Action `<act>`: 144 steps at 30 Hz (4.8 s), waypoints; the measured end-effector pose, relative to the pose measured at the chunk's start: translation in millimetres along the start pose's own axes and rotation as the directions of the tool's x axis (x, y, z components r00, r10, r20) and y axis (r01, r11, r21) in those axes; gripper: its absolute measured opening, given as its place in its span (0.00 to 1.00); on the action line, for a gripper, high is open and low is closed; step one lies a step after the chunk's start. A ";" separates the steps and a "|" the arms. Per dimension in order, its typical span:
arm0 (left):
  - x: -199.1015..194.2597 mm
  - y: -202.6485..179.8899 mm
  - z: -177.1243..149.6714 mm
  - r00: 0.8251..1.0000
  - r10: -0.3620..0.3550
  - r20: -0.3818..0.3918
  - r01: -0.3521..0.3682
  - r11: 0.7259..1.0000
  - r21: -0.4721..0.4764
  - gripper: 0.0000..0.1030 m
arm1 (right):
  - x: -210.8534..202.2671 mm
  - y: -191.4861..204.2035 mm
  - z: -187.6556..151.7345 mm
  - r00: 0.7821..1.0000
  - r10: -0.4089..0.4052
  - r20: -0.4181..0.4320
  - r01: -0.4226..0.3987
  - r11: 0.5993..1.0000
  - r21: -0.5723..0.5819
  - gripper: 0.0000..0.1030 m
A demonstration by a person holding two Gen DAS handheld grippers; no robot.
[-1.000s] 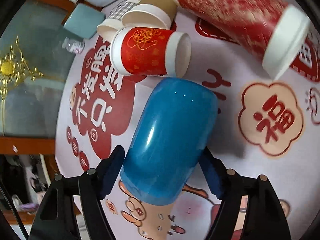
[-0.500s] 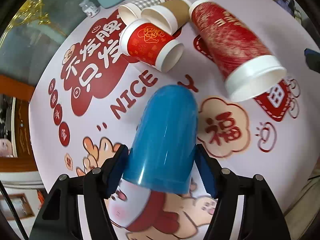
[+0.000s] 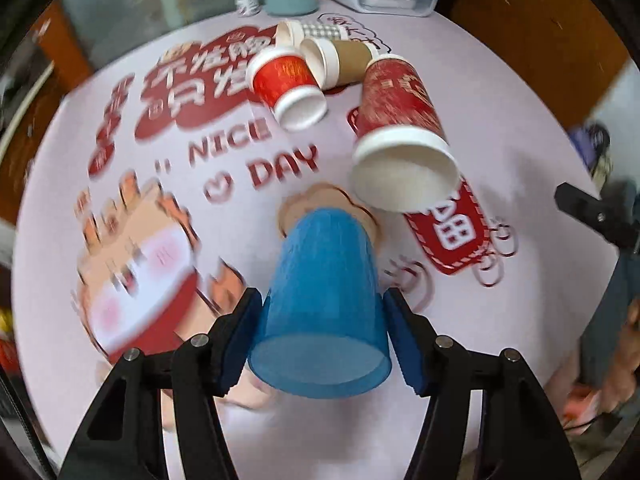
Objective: Flip cup upside down
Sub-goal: 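Set the blue cup rim-down on the table and open the left gripper, then grasp the upside-down blue cup with the right gripper and lift it, then lower the blue cup rim-down onto the cloth and open the right gripper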
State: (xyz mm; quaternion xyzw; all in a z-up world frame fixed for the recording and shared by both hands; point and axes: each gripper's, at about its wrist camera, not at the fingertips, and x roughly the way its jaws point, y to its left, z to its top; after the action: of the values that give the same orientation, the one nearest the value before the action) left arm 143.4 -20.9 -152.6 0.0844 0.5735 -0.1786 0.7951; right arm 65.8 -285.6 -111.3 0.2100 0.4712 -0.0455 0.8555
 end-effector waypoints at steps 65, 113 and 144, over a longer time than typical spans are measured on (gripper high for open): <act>0.7 71.4 -81.3 0.983 -0.154 0.097 0.175 0.947 -0.268 0.85 | 103.6 151.7 -40.7 0.866 0.176 -0.468 -0.247 0.965 -0.094 0.71; -13.0 49.3 -83.6 0.983 -0.069 0.168 0.107 0.967 -0.230 0.85 | 56.8 87.5 -57.0 0.980 0.139 0.142 -0.076 0.923 -0.378 0.67; -73.2 4.1 -95.8 0.961 0.085 0.263 -0.030 0.978 -0.205 0.94 | -64.9 64.2 -96.0 0.984 0.164 0.071 -0.124 0.912 -0.391 0.78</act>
State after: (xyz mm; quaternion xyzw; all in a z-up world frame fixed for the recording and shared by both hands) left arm 40.1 29.1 -115.3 -0.0042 0.4718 -0.1069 0.8752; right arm -27.9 -196.5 -82.4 0.0694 0.4098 0.1005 0.9040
